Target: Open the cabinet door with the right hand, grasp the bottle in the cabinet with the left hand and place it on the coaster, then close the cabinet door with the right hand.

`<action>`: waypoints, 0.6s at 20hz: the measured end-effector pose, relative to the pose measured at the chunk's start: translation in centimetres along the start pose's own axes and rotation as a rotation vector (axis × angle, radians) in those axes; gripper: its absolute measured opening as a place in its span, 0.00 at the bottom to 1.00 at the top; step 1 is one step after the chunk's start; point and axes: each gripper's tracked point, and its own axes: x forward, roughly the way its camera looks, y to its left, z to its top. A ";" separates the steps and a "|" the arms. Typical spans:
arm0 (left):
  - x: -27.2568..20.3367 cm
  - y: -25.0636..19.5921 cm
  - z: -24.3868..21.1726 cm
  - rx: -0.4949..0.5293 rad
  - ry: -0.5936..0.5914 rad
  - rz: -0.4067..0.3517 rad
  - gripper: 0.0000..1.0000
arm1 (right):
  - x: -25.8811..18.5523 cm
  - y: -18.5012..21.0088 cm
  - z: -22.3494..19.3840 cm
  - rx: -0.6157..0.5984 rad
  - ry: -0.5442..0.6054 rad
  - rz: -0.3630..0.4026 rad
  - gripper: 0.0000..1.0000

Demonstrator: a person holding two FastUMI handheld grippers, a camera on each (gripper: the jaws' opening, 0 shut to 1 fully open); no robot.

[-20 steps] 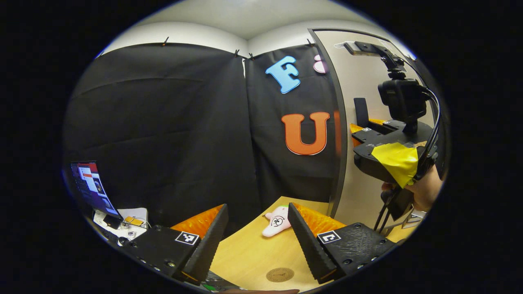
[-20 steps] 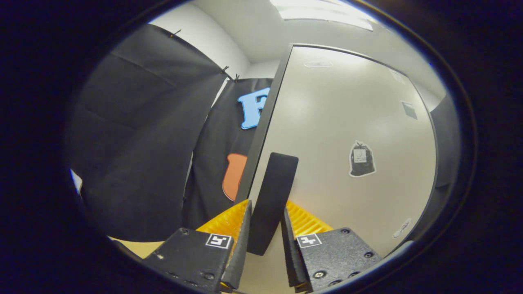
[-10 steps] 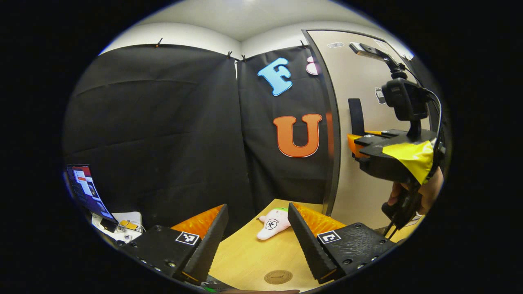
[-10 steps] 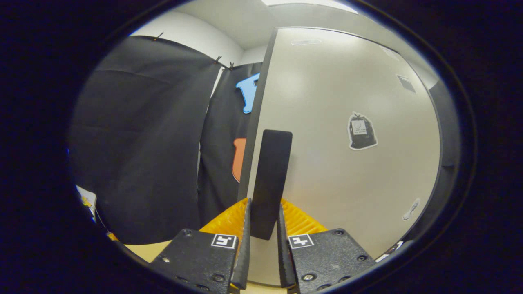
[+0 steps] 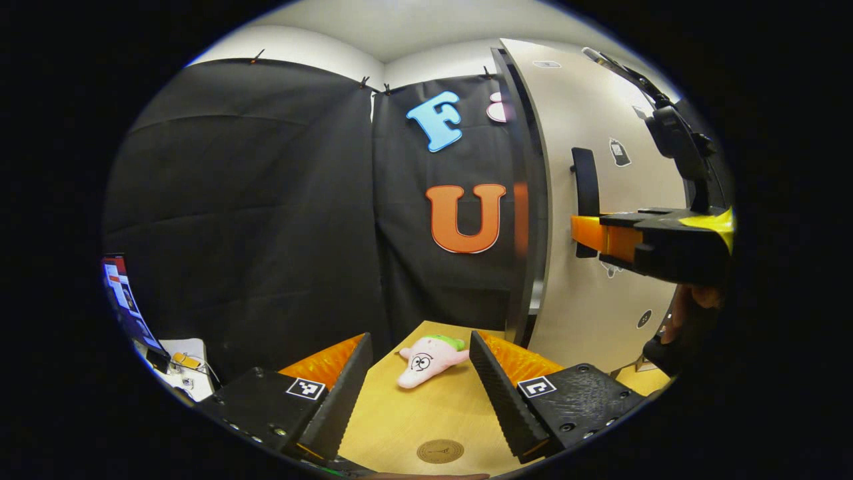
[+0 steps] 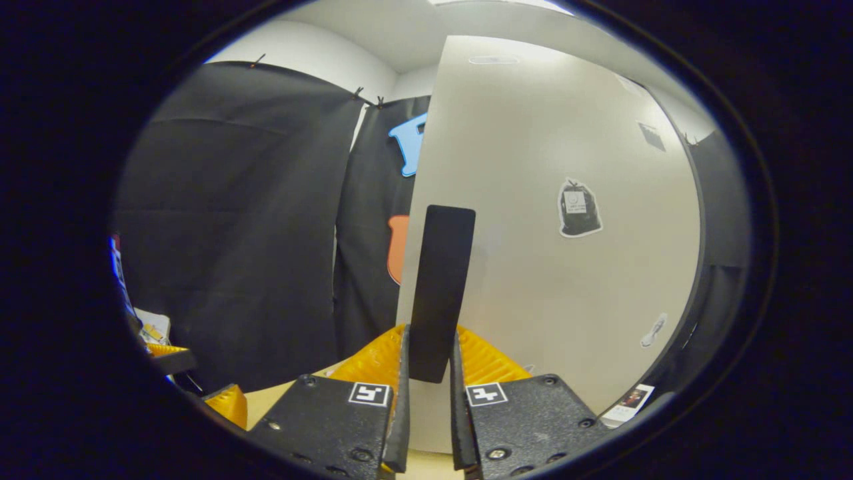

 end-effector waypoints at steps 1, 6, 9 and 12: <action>0.2 -0.2 -0.4 0.005 0.008 -0.012 0.89 | 0.1 0.1 0.0 0.013 -0.003 0.009 0.28; -0.6 0.0 -1.8 0.048 0.016 -0.003 0.89 | -0.1 0.4 0.3 0.053 0.002 0.043 0.26; -1.1 -0.4 -1.3 0.067 0.015 0.020 0.89 | -0.3 0.5 0.6 0.054 -0.002 0.083 0.24; -2.8 -0.9 -1.3 0.040 0.028 0.035 0.89 | -0.2 0.7 0.6 0.068 0.004 0.117 0.23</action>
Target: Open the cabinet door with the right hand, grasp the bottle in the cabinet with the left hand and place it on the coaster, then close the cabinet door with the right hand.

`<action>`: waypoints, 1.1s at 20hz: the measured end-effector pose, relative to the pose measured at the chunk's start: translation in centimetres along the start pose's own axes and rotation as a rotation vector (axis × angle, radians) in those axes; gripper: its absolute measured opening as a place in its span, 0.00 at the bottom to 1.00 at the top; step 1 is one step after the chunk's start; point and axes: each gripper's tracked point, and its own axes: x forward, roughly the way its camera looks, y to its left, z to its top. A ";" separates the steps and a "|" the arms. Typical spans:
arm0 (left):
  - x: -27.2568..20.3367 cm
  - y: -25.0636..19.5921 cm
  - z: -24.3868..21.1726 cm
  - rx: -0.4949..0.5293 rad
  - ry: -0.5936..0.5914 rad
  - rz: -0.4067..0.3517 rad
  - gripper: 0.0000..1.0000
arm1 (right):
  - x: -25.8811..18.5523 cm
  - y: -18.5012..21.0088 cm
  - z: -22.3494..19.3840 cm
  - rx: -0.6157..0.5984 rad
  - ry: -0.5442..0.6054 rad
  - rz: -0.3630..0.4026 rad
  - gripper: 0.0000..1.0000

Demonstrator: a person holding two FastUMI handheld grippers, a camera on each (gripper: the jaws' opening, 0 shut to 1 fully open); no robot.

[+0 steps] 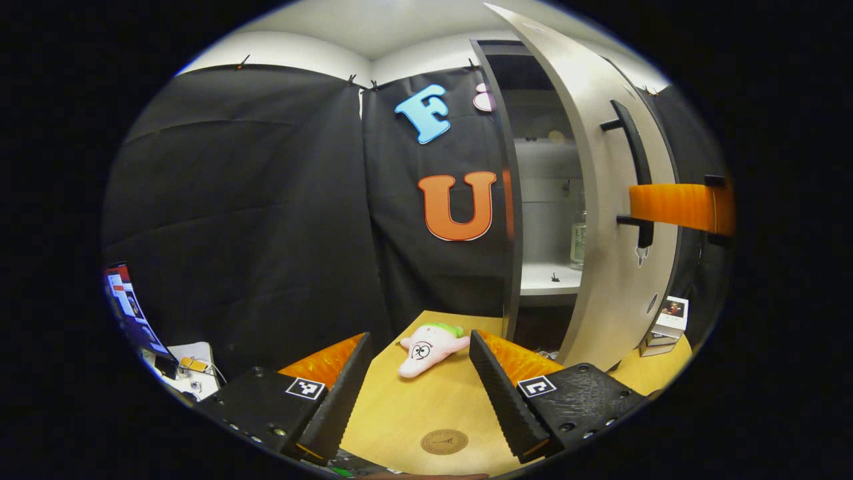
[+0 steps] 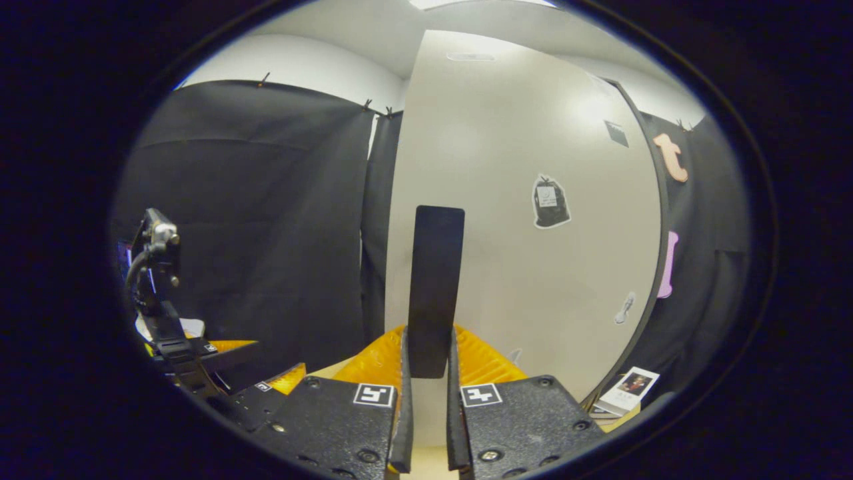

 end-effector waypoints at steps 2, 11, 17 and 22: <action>-1.4 -0.1 -0.1 0.009 0.010 0.003 0.89 | 0.1 -0.1 0.4 -0.002 0.000 -0.005 0.21; -6.0 4.8 -1.9 -0.006 0.043 0.114 0.89 | -2.6 -0.6 0.0 0.054 0.023 0.023 0.10; -6.9 2.8 -0.8 0.041 0.009 0.067 0.89 | -6.9 -2.5 -0.5 0.062 0.033 -0.005 0.10; -6.2 -3.0 0.9 0.081 -0.027 -0.043 0.89 | -11.2 -4.9 -1.4 0.055 0.044 -0.059 0.08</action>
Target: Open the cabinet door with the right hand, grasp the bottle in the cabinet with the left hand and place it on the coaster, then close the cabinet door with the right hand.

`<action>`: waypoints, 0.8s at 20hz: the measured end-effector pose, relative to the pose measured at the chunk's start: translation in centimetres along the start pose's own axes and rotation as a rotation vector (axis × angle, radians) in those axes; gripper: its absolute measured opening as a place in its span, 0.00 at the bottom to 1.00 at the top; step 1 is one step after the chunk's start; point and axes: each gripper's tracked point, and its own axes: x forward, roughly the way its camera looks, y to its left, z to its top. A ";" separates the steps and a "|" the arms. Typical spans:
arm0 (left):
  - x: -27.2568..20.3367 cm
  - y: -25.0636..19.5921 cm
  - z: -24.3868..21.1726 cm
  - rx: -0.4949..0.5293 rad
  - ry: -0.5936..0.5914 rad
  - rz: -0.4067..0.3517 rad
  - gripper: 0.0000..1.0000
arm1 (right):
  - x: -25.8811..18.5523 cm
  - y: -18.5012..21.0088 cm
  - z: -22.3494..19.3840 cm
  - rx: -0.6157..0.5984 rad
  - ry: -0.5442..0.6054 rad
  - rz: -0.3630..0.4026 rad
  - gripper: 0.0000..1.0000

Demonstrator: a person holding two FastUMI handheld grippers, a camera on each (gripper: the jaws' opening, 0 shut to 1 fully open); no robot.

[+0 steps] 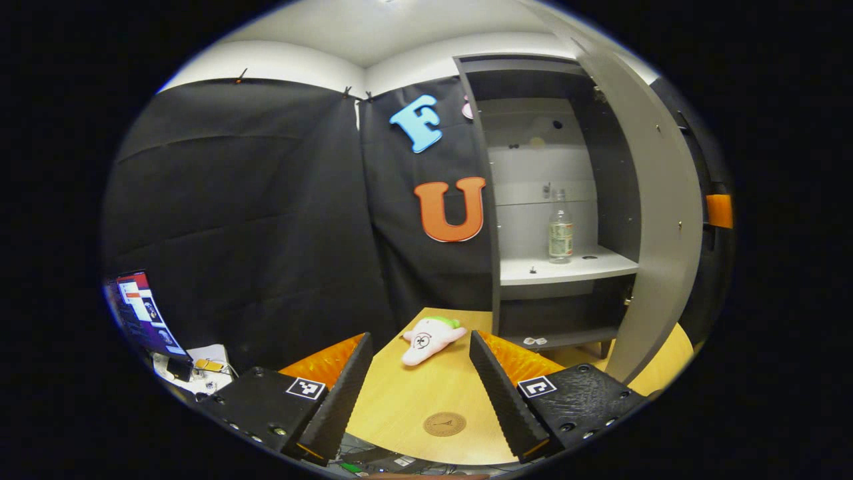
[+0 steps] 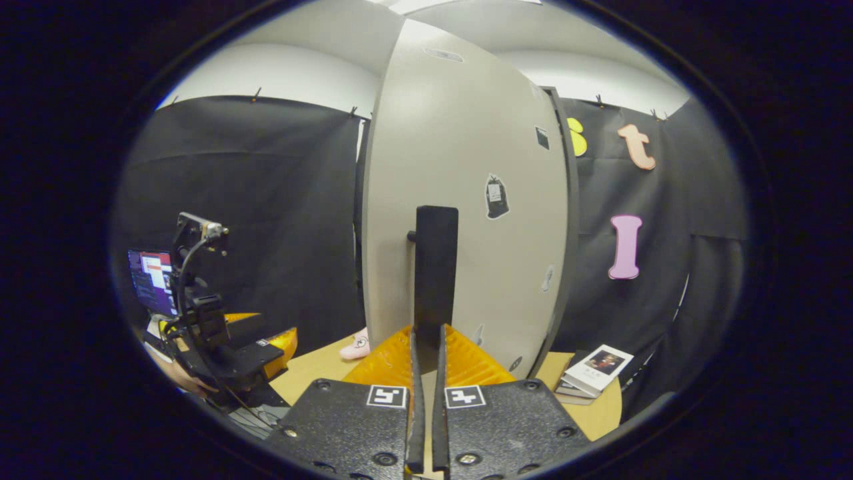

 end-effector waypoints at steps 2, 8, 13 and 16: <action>0.3 -2.6 1.1 0.008 -0.022 -0.043 0.89 | -1.3 -1.0 -0.2 0.019 0.006 -0.019 0.07; 0.8 -9.3 3.6 0.014 -0.064 -0.149 0.89 | -4.9 -6.5 -0.8 -0.006 0.015 -0.181 0.05; 2.3 -13.0 4.7 0.012 -0.095 -0.232 0.89 | -7.0 -11.9 -1.2 -0.002 0.024 -0.362 0.10; 4.2 -14.8 4.5 0.024 -0.097 -0.277 0.89 | -7.6 -13.8 -1.4 0.078 0.015 -0.402 0.12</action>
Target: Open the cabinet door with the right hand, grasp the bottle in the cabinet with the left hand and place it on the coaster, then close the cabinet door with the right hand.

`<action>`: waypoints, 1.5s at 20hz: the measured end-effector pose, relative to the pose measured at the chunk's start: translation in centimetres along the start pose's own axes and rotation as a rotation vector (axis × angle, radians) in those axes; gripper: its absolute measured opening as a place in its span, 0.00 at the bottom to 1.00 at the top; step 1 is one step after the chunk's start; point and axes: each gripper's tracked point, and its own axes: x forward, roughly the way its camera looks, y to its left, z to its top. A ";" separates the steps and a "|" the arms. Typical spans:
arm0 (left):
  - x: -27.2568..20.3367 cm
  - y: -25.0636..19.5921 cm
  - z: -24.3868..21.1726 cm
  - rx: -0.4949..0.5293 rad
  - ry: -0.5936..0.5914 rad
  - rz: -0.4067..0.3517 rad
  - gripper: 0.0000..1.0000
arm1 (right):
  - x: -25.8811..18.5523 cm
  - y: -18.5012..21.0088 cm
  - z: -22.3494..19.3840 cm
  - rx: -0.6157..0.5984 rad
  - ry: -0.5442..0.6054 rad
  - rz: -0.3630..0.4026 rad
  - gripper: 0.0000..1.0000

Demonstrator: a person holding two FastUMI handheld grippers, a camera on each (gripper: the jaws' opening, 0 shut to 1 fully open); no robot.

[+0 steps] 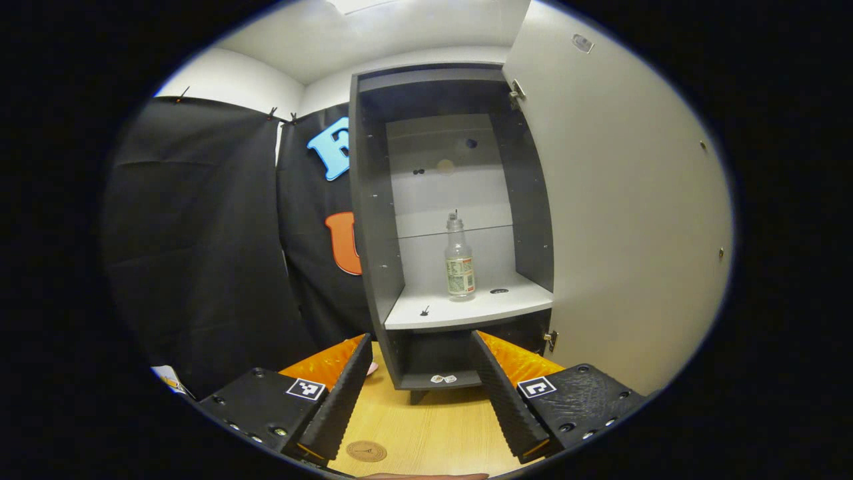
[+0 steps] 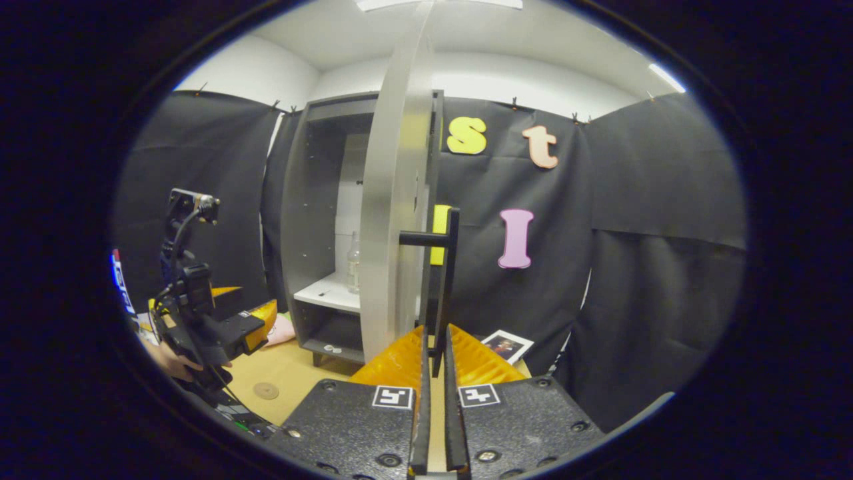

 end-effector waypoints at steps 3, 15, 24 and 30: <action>3.0 -1.3 0.3 -0.006 -0.009 -0.031 0.89 | -0.2 0.5 0.3 0.103 0.013 0.050 0.34; 19.7 -5.9 4.7 -0.024 -0.078 -0.112 0.89 | -0.1 -2.1 -0.7 0.267 0.007 -0.074 0.99; 30.4 -4.9 5.0 -0.082 -0.089 -0.047 0.89 | -0.6 -2.2 -0.4 0.165 0.077 -0.154 1.00; 33.4 -4.8 5.4 -0.106 -0.094 -0.034 0.89 | -0.8 -2.0 -0.5 0.156 0.112 -0.182 0.98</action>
